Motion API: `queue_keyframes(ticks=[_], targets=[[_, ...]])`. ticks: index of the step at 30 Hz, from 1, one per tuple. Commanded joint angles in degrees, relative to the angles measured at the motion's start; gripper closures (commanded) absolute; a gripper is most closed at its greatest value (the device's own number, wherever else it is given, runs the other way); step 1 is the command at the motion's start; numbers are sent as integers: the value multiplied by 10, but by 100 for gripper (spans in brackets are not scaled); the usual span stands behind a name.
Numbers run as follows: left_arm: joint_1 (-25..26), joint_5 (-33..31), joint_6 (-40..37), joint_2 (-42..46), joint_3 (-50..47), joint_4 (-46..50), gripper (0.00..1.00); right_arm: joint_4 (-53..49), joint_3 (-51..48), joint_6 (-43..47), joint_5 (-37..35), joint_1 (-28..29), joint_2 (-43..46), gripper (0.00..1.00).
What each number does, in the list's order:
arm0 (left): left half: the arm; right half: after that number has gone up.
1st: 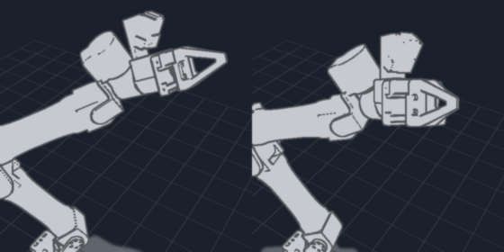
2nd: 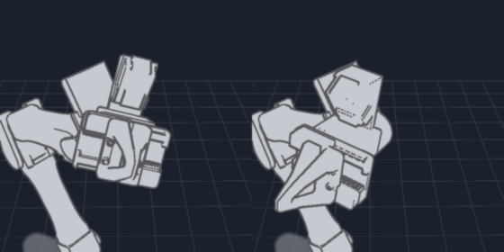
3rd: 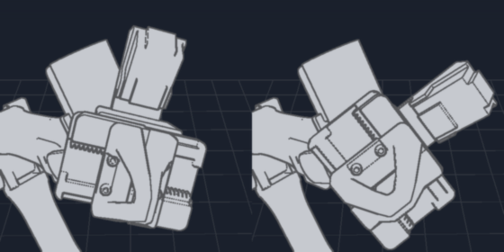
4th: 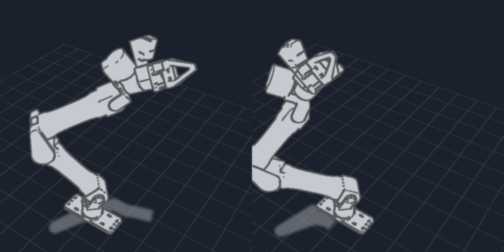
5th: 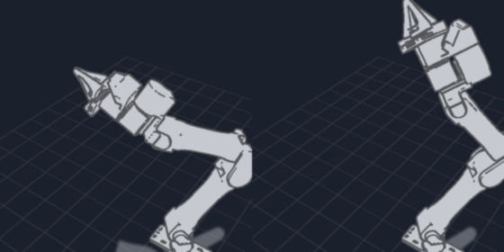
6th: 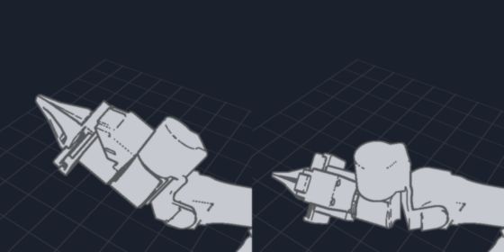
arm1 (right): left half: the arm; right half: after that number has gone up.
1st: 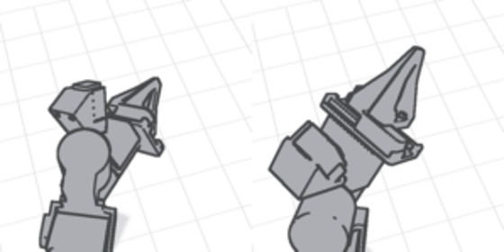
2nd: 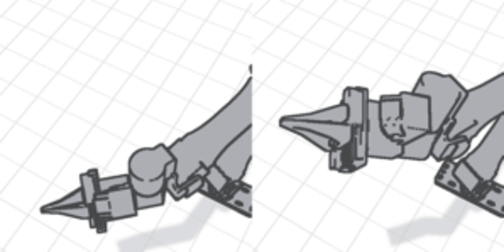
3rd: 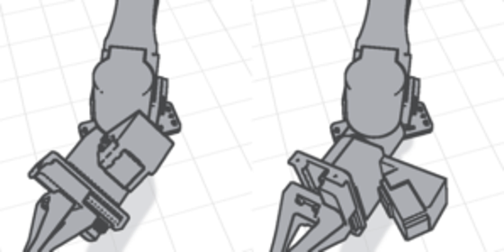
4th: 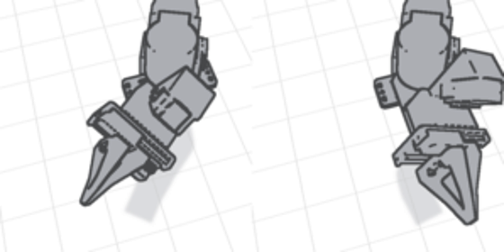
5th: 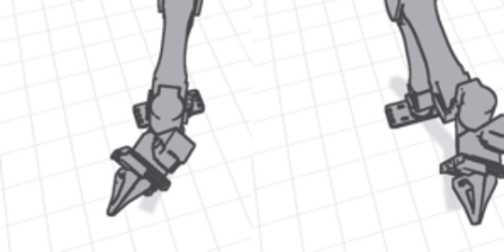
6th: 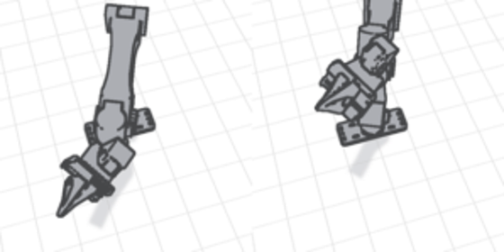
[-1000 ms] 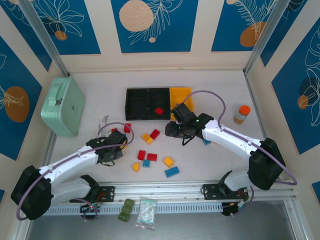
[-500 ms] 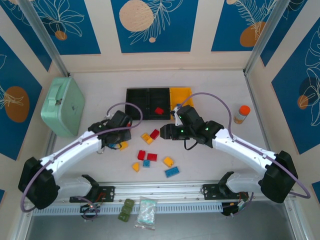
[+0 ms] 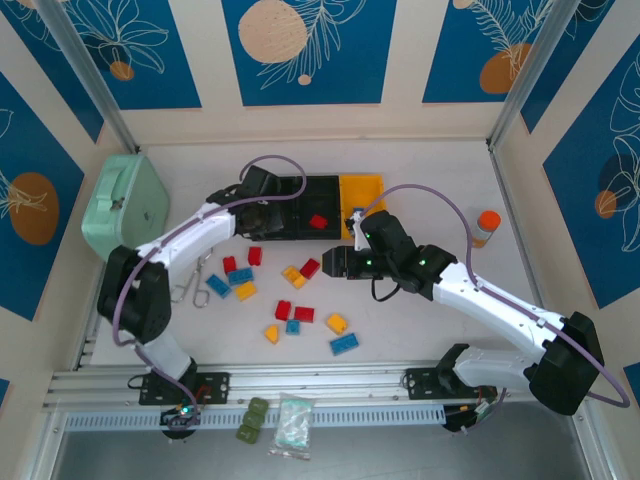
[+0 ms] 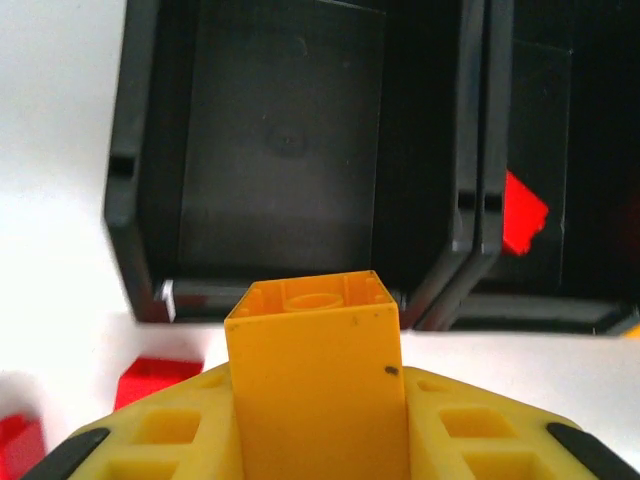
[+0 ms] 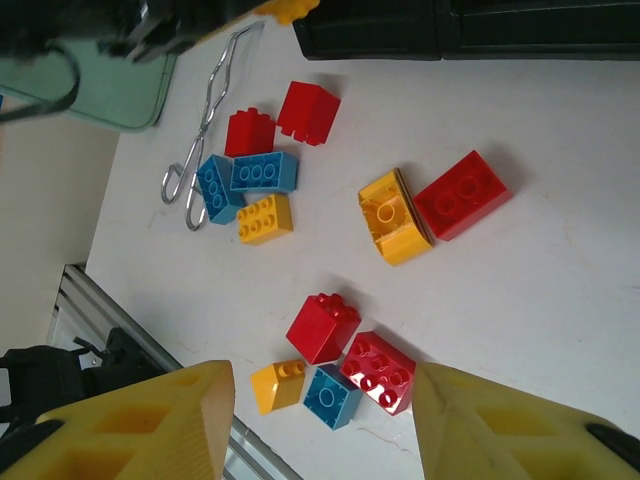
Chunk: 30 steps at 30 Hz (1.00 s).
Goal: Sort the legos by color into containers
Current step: Place the lego in the container.
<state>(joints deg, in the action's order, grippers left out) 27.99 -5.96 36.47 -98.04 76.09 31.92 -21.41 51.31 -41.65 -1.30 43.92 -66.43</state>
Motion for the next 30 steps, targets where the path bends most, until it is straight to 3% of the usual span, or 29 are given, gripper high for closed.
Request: queue_keyframes(ticks=[1,8,14,22,30], targets=[[-21,34,-27,-56,55,4,66,-10,-11,-10,-11,5,11,50],[-36,40,-42,-142,141,29,63,-21,-23,-20,-25,6,27,50],[-36,39,-45,-156,164,41,46,-28,-32,-26,-36,7,42,50],[-32,47,-46,-80,114,28,44,-50,-21,-19,-52,0,43,50],[-13,111,-66,61,-10,2,43,-113,-10,-19,-58,-53,49,48]])
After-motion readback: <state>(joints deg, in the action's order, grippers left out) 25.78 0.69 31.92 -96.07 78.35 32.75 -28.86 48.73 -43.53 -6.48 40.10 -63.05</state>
